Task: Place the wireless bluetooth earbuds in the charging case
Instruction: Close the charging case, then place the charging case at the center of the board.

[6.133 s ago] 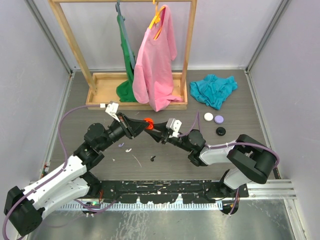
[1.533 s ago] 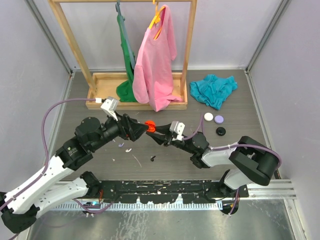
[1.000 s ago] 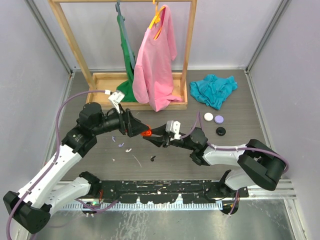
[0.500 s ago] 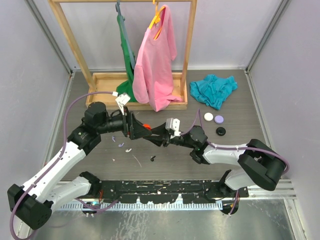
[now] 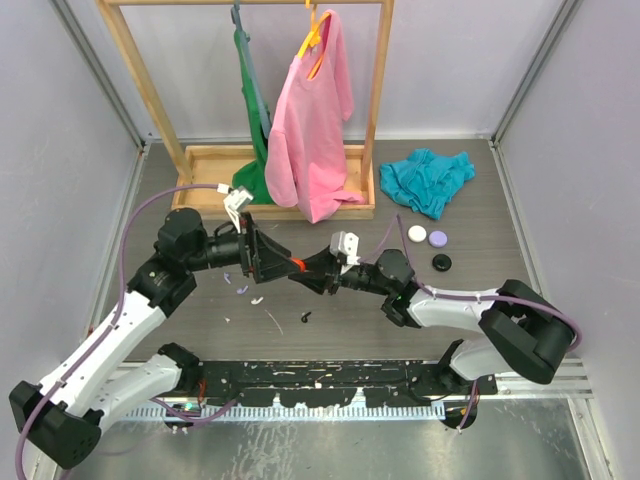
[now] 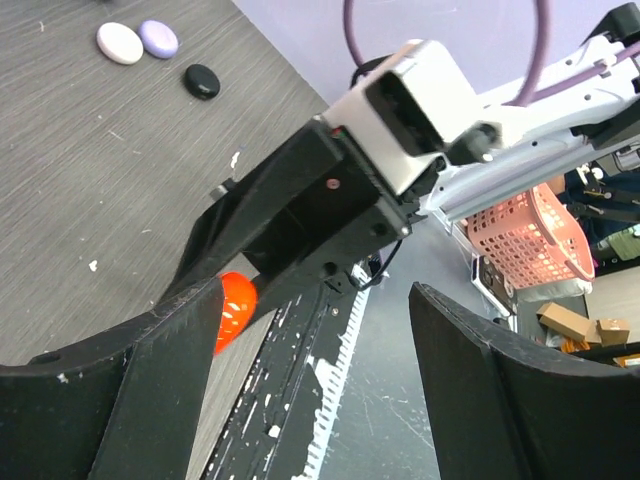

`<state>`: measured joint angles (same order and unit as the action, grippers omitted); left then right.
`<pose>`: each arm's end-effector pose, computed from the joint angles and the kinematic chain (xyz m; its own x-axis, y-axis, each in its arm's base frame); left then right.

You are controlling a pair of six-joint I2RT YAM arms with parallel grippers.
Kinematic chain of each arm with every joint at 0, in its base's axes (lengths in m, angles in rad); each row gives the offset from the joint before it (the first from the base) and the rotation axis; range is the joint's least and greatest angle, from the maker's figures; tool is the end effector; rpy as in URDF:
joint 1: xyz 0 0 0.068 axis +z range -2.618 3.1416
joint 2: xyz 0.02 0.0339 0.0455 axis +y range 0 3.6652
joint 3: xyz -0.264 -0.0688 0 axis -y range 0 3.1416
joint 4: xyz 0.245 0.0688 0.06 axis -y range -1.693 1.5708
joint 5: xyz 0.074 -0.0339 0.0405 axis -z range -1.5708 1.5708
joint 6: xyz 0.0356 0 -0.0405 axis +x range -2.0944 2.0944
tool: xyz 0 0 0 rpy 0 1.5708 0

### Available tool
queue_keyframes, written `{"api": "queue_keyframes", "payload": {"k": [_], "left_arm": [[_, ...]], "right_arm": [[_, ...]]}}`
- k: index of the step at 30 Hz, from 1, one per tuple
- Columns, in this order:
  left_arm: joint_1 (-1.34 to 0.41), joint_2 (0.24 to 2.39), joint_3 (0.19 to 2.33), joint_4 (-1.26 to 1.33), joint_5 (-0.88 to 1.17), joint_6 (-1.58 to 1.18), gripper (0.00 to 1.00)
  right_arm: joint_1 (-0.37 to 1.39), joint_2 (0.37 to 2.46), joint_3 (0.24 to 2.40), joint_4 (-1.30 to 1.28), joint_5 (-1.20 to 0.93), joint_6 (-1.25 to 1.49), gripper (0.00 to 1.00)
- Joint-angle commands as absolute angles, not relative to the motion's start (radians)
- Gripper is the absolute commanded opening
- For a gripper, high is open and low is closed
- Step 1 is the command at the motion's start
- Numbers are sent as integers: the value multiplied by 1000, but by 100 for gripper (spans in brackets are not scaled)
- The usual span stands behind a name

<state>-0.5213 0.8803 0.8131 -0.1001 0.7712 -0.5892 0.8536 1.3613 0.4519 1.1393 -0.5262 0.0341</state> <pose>0.1597 -0.1204 0.3439 -0.6497 -0.0864 -0.7553 0.7121 0.2785 -0.6444 0.1607 0.2114 0.2391 0.1165 0.1785 -0.9770 -0.9777 0.1938 -0.0812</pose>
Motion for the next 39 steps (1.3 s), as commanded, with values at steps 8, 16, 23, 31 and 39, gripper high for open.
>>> {"api": "queue_keyframes", "payload": {"k": [8,16,23,31,39], "left_arm": [[-522,767,849,-350,443,-488,82],[-522,700,970,-748,43,-380,95],[-522,656,1040,-884,-151,-237,98],[-520,631,931,-803,-290,-182,98],[-505,559,880,-779,-353,-185,98]], "right_arm": [[829,1263,522,792,-396,116,3],[696,1251,555,497,-282,299,3],[527,1326,588,356,-295,430,3],[407,1503,703,277,-346,493,4],[320,1643,777,194,-381,490,10]]}}
